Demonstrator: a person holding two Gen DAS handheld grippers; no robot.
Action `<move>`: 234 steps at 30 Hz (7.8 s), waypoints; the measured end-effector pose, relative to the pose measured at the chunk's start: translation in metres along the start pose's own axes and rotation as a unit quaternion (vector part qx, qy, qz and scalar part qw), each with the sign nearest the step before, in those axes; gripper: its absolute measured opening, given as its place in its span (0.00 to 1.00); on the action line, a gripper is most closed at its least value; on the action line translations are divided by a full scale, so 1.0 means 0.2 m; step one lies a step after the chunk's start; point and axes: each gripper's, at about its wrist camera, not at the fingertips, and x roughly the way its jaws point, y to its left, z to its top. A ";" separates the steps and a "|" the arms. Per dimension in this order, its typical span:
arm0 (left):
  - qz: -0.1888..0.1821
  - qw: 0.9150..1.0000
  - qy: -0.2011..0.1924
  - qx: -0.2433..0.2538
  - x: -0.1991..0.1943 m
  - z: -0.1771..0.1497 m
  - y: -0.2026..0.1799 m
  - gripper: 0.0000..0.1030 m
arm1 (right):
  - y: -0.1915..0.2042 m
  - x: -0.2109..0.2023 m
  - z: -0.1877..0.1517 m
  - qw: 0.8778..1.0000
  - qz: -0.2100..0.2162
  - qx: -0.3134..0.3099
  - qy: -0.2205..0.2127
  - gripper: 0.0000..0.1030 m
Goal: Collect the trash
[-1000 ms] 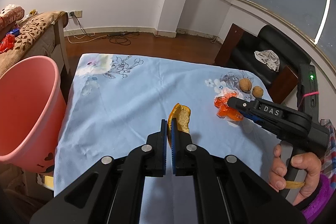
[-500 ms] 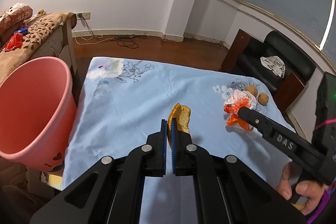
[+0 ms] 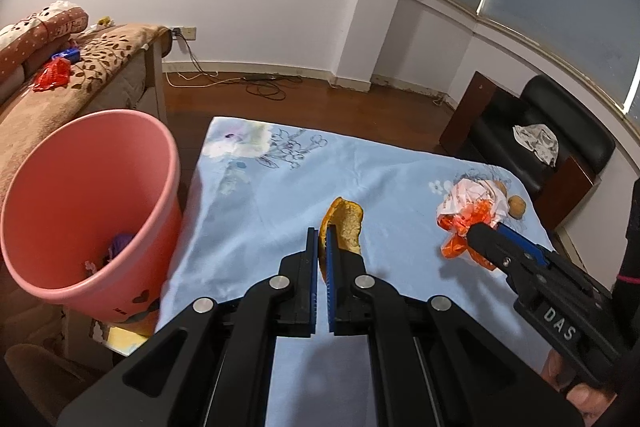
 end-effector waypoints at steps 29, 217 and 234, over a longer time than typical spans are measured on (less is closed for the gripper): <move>0.093 0.991 -0.077 -0.062 -0.24 0.07 0.42 0.03 | 0.59 0.04 0.08 0.989 0.069 -0.125 -0.027 0.27; 0.065 0.994 -0.049 0.077 -0.06 0.29 -0.12 0.57 | 0.15 -0.07 0.25 0.998 -0.020 -0.040 -0.051 0.61; 0.060 0.993 -0.037 0.097 -0.01 0.27 -0.20 0.57 | 0.07 -0.08 0.23 0.998 -0.029 -0.023 -0.048 0.61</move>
